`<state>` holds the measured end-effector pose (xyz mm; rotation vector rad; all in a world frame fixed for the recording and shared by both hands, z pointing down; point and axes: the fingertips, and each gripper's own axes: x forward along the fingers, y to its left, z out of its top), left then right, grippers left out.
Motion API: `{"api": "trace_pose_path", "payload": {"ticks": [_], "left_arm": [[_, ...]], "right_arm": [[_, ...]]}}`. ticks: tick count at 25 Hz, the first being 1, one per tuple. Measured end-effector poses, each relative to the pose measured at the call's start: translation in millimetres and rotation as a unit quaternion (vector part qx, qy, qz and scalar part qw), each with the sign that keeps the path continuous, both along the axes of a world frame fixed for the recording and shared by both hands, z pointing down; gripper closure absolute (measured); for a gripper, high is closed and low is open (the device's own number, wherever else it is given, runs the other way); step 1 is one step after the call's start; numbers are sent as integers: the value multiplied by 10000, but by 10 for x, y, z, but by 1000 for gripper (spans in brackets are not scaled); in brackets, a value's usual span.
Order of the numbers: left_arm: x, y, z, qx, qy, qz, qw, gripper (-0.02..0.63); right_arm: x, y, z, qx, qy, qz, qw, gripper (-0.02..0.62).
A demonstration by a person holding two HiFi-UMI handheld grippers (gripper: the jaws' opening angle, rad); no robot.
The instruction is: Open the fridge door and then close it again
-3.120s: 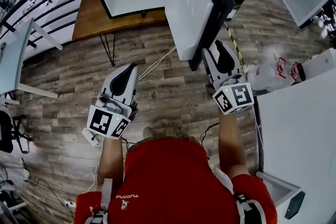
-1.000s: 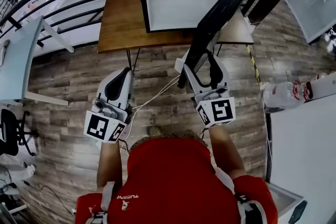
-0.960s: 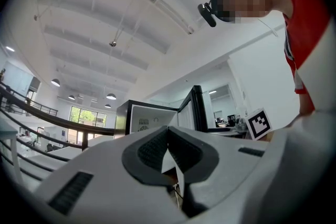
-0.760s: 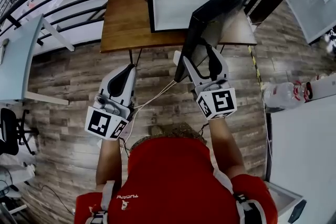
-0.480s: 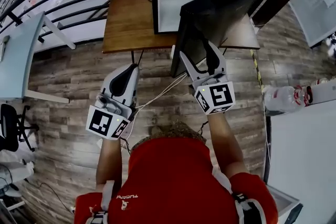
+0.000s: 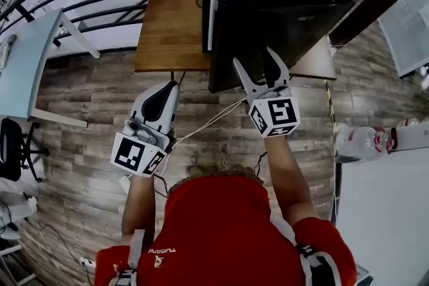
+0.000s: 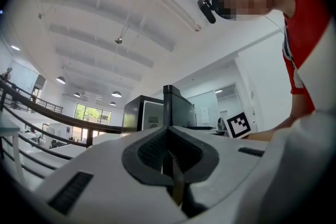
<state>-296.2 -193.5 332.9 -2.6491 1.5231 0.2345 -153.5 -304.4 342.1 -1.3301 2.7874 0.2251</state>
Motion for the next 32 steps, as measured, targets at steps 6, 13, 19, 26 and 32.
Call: {"api": "trace_pose_path", "payload": {"ticks": [6, 13, 19, 26, 32], "left_arm": [[-24, -159, 47, -50, 34, -93, 9999, 597], [-88, -321, 96, -91, 50, -159, 9998, 597], [-133, -472, 101, -101, 70, -190, 9997, 597], [-137, -578, 128, -136, 74, -186, 9997, 597], [-101, -636, 116, -145, 121, -109, 9998, 597]], "right_arm": [[-41, -344, 2, 28, 141, -32, 9999, 345], [-97, -705, 87, -100, 202, 32, 9997, 368], [-161, -1005, 119, -163, 329, 117, 9993, 379], [-142, -1080, 100, -82, 301, 220, 9993, 423], [-148, -1013, 106, -99, 284, 93, 9995, 455]]}}
